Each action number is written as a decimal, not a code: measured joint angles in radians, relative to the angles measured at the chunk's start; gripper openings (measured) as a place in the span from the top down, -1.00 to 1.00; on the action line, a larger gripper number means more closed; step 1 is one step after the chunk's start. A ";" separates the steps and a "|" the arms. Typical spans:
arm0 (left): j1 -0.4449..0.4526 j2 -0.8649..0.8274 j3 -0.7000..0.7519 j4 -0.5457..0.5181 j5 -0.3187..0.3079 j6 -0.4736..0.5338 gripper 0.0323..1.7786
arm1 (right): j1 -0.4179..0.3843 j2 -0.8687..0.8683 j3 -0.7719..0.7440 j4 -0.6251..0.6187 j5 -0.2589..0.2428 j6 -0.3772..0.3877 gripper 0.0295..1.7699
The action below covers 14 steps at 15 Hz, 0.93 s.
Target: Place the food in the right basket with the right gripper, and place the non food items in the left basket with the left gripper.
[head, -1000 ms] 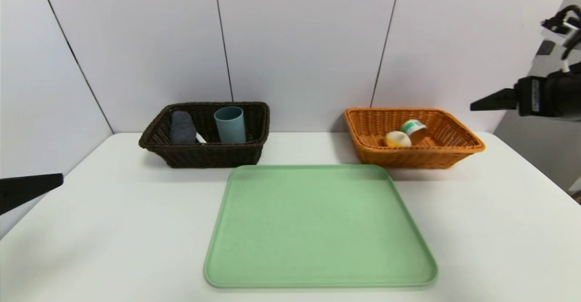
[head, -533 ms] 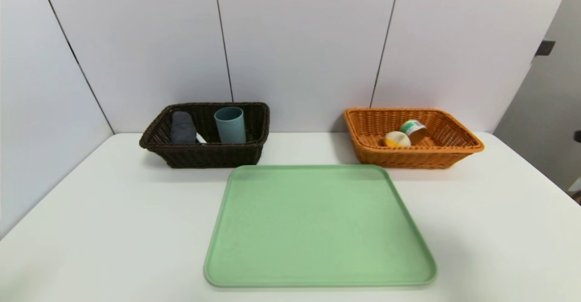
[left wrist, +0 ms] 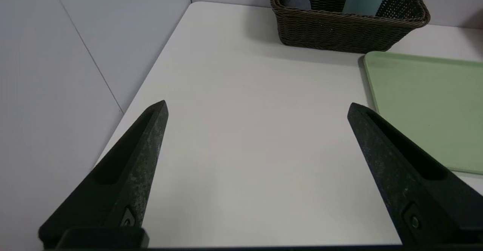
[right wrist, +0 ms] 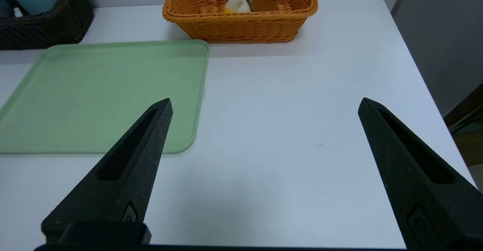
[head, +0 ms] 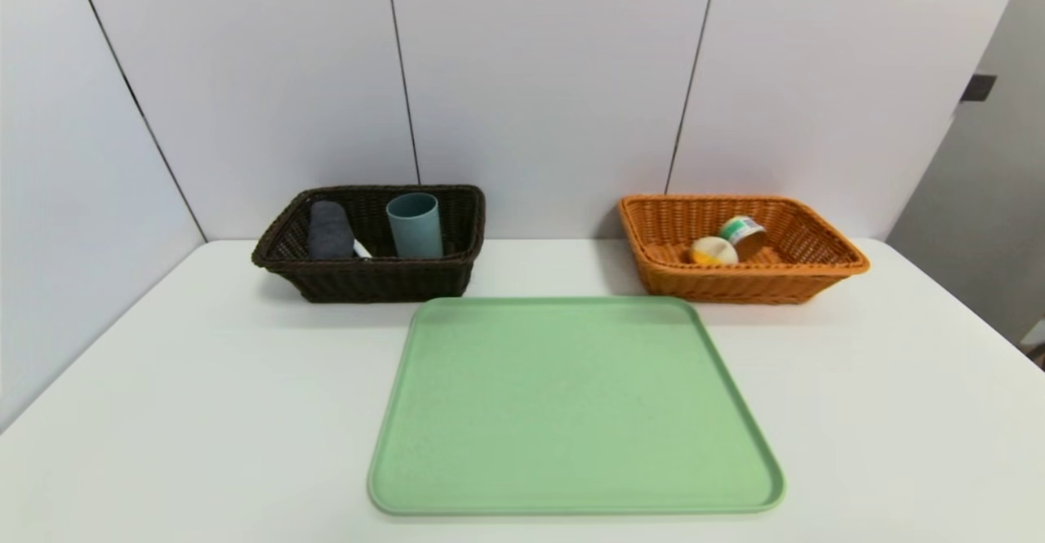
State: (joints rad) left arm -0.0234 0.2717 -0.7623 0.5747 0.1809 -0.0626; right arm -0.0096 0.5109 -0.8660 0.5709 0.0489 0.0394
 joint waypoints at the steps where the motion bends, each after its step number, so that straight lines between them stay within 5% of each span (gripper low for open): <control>1: 0.003 -0.054 0.033 0.000 -0.001 0.018 -0.90 | 0.000 -0.057 0.030 0.001 0.001 -0.004 -0.91; 8: 0.009 -0.258 0.205 -0.121 -0.073 0.088 -0.90 | 0.009 -0.452 0.248 -0.055 0.015 -0.179 -0.91; 14: 0.009 -0.269 0.583 -0.630 -0.125 0.173 -0.90 | 0.010 -0.512 0.703 -0.622 0.011 -0.290 -0.91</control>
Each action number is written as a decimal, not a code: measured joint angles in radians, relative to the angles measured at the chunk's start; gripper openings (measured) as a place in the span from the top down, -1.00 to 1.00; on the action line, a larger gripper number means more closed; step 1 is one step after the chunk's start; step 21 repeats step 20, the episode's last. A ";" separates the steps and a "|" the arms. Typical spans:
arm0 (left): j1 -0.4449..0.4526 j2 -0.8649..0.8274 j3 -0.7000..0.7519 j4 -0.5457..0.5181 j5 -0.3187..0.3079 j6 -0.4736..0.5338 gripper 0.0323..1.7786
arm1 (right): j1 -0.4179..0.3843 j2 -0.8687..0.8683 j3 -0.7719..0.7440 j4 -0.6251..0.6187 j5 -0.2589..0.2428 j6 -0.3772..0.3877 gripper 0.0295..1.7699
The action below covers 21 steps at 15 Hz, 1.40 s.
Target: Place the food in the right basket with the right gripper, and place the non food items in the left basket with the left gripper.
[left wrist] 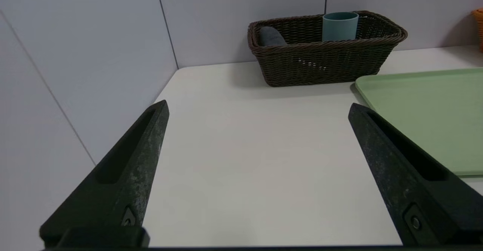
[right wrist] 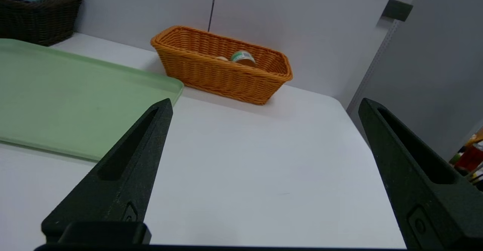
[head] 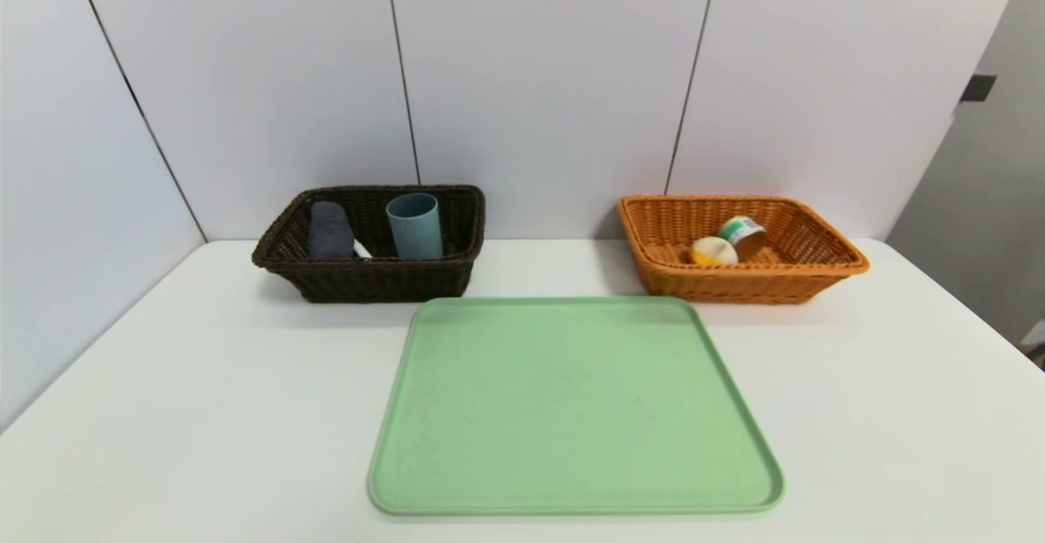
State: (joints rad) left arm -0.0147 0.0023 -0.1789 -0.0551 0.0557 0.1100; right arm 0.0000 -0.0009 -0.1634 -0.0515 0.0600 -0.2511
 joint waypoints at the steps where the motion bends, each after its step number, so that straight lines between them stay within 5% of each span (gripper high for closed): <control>1: 0.000 0.000 0.058 -0.081 -0.014 0.013 -0.90 | 0.000 -0.001 0.082 -0.117 -0.003 -0.011 -0.91; 3: 0.000 0.000 0.149 -0.187 -0.040 0.026 -0.90 | 0.000 -0.001 0.142 -0.188 -0.018 0.008 -0.91; 7: -0.001 0.000 0.177 0.026 -0.073 -0.035 -0.90 | 0.000 -0.001 0.162 0.048 -0.019 0.126 -0.92; 11: 0.000 0.000 0.179 0.057 -0.053 -0.134 -0.90 | 0.000 -0.001 0.163 0.053 -0.030 0.204 -0.92; 21: 0.000 0.000 0.179 0.058 -0.039 -0.155 -0.90 | 0.000 0.000 0.163 0.052 -0.056 0.216 -0.92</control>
